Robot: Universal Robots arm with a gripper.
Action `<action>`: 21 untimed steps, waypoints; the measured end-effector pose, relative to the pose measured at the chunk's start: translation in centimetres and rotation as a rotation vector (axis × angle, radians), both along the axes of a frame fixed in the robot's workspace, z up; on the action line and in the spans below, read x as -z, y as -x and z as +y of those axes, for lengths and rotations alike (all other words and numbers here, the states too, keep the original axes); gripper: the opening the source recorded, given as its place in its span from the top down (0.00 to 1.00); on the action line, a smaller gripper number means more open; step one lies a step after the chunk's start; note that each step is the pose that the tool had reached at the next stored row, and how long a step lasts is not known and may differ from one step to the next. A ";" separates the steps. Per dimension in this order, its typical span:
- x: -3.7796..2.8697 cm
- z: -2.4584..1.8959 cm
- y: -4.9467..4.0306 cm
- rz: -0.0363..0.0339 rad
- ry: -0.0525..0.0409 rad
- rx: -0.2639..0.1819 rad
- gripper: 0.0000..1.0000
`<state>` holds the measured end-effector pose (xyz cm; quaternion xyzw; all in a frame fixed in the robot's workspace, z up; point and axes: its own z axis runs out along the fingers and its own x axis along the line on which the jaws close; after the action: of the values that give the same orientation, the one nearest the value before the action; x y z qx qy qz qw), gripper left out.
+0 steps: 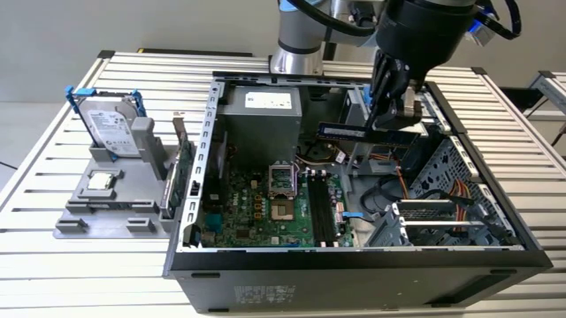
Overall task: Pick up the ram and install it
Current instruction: 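Insert the ram into the slot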
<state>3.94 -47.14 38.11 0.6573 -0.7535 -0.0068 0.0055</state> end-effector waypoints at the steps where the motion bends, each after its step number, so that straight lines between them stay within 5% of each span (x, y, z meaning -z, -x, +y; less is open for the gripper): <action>1: 0.00 0.00 0.00 0.0000 0.0000 0.008 1.00; 21: 0.00 0.00 0.00 -0.0001 0.0000 0.144 1.00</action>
<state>3.94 -47.14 38.11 0.6014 -0.7989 -0.0071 0.0049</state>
